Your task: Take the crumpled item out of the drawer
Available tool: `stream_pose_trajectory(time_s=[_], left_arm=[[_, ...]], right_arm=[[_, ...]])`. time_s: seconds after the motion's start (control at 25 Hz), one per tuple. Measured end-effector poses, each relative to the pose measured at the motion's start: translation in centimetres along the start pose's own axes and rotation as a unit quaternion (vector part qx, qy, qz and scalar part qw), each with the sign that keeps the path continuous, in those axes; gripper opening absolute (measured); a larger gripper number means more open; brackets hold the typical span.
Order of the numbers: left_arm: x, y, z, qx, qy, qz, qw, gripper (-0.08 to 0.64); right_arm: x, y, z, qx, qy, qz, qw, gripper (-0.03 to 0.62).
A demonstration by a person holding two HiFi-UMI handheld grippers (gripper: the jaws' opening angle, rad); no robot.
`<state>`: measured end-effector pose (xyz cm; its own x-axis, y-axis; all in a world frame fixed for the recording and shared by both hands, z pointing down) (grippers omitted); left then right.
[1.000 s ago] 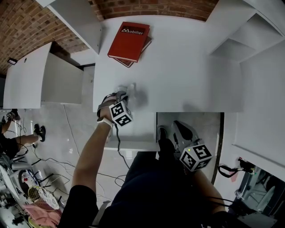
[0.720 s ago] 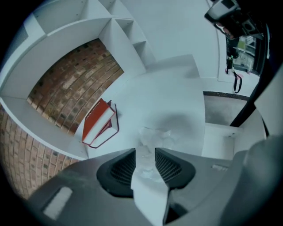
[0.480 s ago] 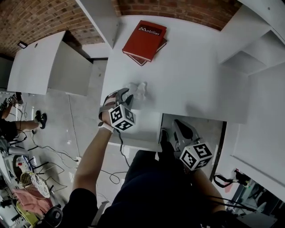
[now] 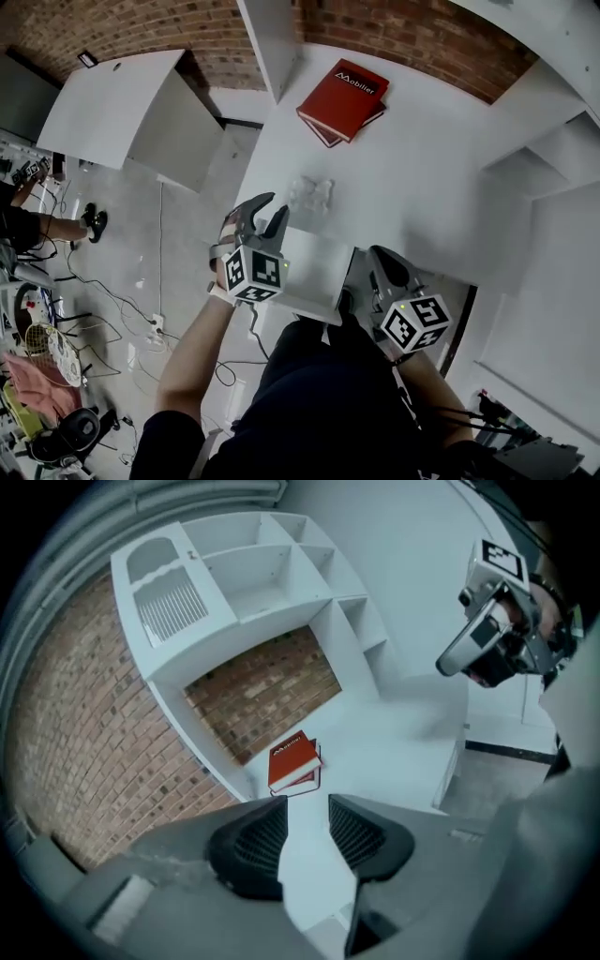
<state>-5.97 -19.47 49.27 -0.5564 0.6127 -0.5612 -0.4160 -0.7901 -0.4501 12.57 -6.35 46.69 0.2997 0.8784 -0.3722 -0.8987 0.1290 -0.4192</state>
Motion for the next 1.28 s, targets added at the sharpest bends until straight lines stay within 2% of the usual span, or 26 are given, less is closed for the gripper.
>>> stream_pose_trajectory(time_s=[0.28,0.6,1.04,1.28], left_arm=[[6.7,-0.3,-3.6,0.086,-0.069,-0.032,0.9934,0.144],[14.0,1.1,-6.6,0.156,-0.134,-0.069,0.9762,0.135],[20.1,3.6,-9.7,0.218,-0.217,-0.111,0.9452,0.104],[21.4,5.7,-10.4,0.261,-0.251,-0.13,0.9229,0.049]], right_arm=[[-0.6,1.4,-2.8,0.028,-0.027,-0.028,0.999,0.002],[-0.3,4.6,-7.1,0.069,-0.078,-0.06,0.993,0.003],[1.2,9.2,-13.4,0.13,-0.153,-0.092,0.975,0.002],[2.3,10.9,-16.2,0.167,-0.193,-0.097,0.962,0.003]])
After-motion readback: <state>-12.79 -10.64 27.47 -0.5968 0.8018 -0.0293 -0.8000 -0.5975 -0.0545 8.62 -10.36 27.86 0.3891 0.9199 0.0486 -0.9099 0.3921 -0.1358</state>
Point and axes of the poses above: the fingertips, and each gripper's own axes: x backward along the fingers, y to its left, z out of its underside, the point moved 4 cm from there along x, backward along the fingers, and after that the axes turned 4 degrees about z, right-handed, at the moved point
